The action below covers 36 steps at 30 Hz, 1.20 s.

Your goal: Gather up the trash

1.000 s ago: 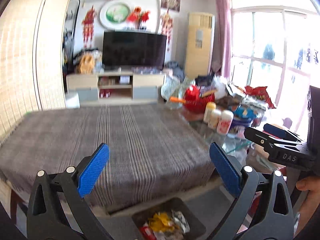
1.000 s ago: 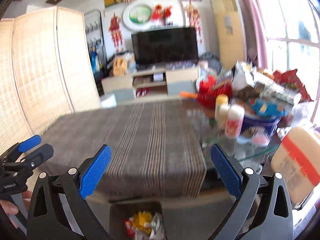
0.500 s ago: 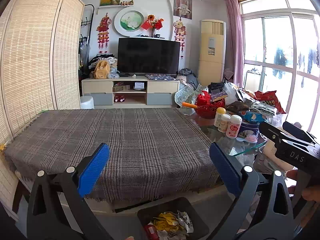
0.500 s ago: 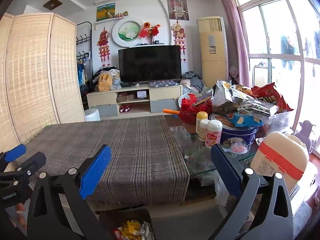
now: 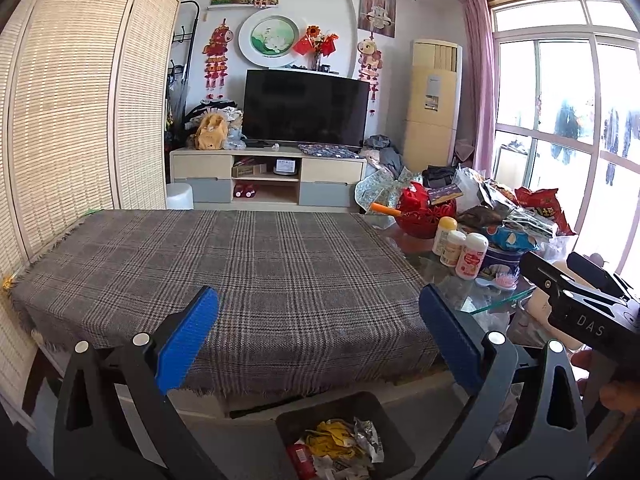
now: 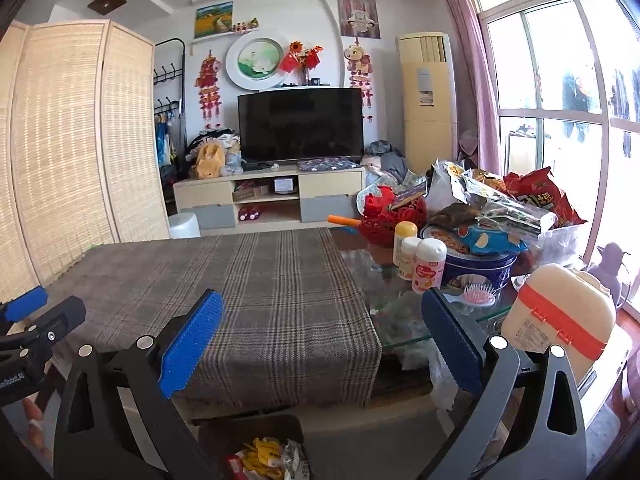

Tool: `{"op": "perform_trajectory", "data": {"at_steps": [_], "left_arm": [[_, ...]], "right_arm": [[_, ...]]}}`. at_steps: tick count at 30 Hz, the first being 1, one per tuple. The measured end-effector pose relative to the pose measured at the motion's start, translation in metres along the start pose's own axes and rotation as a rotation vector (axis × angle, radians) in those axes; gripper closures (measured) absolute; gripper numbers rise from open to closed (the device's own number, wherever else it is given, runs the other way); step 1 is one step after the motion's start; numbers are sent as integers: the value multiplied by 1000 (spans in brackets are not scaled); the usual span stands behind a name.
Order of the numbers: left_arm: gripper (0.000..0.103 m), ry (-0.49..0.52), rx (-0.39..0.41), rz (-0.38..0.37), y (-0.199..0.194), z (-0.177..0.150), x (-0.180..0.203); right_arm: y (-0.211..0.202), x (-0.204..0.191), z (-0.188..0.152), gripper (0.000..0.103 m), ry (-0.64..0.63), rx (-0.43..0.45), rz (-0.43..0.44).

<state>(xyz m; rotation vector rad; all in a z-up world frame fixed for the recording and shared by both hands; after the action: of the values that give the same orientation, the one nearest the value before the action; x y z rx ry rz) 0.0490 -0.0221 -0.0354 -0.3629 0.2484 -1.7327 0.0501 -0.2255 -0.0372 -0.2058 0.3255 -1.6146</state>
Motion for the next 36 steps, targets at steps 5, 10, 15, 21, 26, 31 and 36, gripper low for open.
{"op": "perform_trajectory", "data": {"at_steps": [5, 10, 15, 21, 26, 31, 36], "left_arm": [[8, 7, 10, 11, -4, 4, -1], [8, -14, 16, 1, -7, 7, -3], [8, -5, 21, 3, -10, 8, -2], [8, -2, 30, 0, -13, 8, 1], [8, -6, 33, 6, -14, 7, 0], [8, 0, 37, 5, -15, 8, 4], [8, 8, 35, 9, -16, 9, 5]], "right_arm": [[-5, -5, 5, 3, 1, 8, 11], [-7, -7, 7, 3, 8, 5, 27], [-10, -6, 9, 3, 21, 9, 31], [-12, -10, 7, 3, 12, 3, 39], [-13, -10, 6, 3, 16, -5, 41], [-13, -10, 6, 3, 11, -1, 40], [-13, -11, 4, 3, -12, -2, 28]]}}
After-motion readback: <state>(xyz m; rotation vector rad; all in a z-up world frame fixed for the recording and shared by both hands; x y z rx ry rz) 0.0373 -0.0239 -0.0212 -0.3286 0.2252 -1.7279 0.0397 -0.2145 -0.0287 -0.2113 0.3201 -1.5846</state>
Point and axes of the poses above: each gripper's, at about its wrist camera, not at the fingertips, and y roughly the way its jaws point, x to its right, z to its top, the point moved 8 cm from there along y, roughly the way its jaws point, and after that the axes turned 2 degrees about -z, right-handed, at the moved point
